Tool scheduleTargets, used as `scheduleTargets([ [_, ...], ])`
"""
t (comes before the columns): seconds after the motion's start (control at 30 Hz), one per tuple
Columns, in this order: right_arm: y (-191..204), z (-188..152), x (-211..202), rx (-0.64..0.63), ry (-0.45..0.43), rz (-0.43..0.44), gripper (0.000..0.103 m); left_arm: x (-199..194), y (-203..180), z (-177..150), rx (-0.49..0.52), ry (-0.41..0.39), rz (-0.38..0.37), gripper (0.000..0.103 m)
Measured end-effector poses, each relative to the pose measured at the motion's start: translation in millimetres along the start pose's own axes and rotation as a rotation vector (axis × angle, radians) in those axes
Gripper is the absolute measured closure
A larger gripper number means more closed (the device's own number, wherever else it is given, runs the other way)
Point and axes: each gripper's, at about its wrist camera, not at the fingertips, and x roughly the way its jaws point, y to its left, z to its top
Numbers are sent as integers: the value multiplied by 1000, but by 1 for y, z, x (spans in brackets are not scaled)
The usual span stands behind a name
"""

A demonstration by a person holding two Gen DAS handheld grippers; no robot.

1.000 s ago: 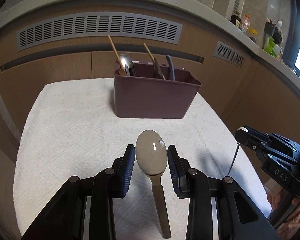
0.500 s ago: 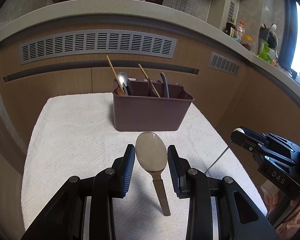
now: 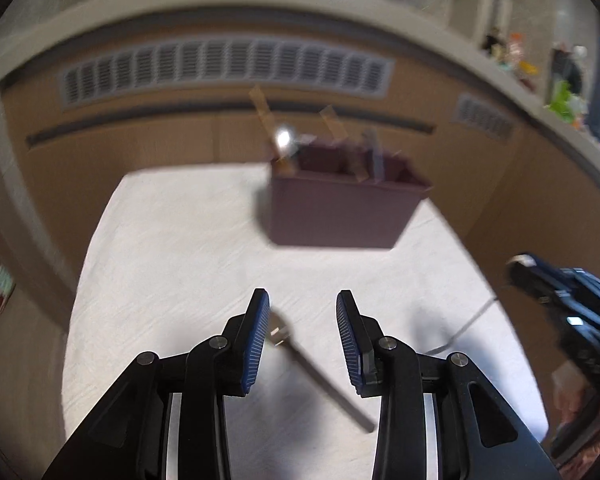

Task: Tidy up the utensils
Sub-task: 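Lift the grey spoon with the left tool while the right tool lifts the ball-handle spoon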

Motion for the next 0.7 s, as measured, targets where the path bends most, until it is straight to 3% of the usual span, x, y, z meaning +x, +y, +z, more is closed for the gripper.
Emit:
scheduleTargets([
  [0.07, -2, 0, 0, 6, -4, 2, 83, 19, 13, -4, -60, 100, 16, 66],
  [0.2, -6, -1, 1, 11, -15, 5, 83, 60, 19, -11, -177, 277, -28, 58],
  [0.33, -8, 0, -2, -5, -36, -7, 83, 101, 9, -6, -161, 385, 73, 56],
  [0.47, -13, 0, -6, -3, -58, -26, 83, 119, -14, 1, -63, 359, 161, 57],
  [0.53, -15, 0, -6, 0, -62, -32, 83, 119, -28, -4, 23, 292, 193, 67],
  [0.57, -16, 0, -6, 3, -62, -30, 83, 116, -34, -9, 60, 248, 201, 67],
  [0.63, -19, 0, -7, 14, -62, -22, 83, 107, -35, -21, 56, 177, 165, 67],
  [0.7, -20, 1, -7, 16, -61, -9, 83, 91, -30, -33, 18, 117, 83, 67],
])
